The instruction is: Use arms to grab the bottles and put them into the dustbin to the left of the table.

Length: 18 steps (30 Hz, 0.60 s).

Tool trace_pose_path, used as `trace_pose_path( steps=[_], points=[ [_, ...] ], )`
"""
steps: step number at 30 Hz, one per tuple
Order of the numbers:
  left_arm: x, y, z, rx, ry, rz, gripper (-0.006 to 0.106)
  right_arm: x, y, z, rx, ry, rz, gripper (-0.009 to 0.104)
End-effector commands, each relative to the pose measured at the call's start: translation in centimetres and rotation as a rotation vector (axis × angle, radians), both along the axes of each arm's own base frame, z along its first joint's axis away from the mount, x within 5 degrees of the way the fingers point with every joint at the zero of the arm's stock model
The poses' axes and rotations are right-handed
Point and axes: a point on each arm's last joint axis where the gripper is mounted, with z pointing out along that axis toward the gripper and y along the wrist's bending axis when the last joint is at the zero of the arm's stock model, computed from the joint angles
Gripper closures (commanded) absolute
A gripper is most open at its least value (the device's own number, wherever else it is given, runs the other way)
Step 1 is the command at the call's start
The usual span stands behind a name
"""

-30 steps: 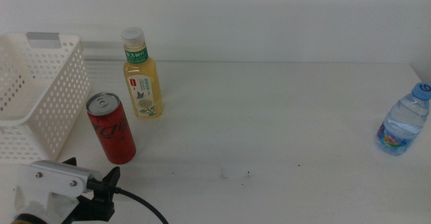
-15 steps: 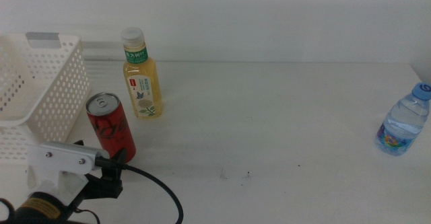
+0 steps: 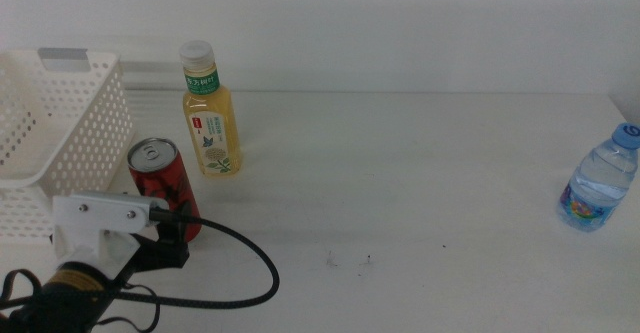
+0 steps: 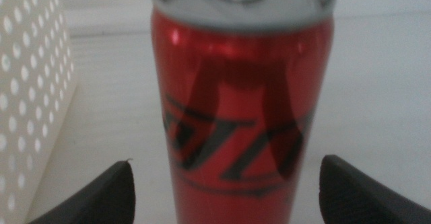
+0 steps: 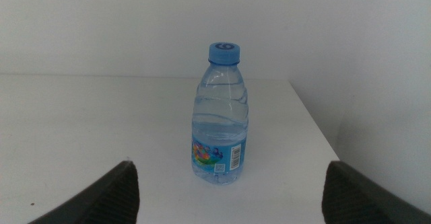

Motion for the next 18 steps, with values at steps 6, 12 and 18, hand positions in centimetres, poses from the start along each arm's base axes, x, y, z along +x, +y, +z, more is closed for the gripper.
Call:
trace_pose_path(
  steps=[6,12,18],
  points=[
    [2.2,0.0,0.8,-0.016,-0.072,-0.006,0.007,0.0,-0.1,0.0,-0.012,-0.009,-0.008,0.004],
    [3.6,0.1,0.2,-0.018,-0.071,-0.003,0.007,0.0,-0.1,0.0,-0.012,-0.009,-0.008,0.004],
    [4.7,-0.1,-0.3,-0.017,-0.071,-0.014,0.007,0.0,-0.1,0.0,-0.012,-0.009,-0.008,0.004]
  ],
)
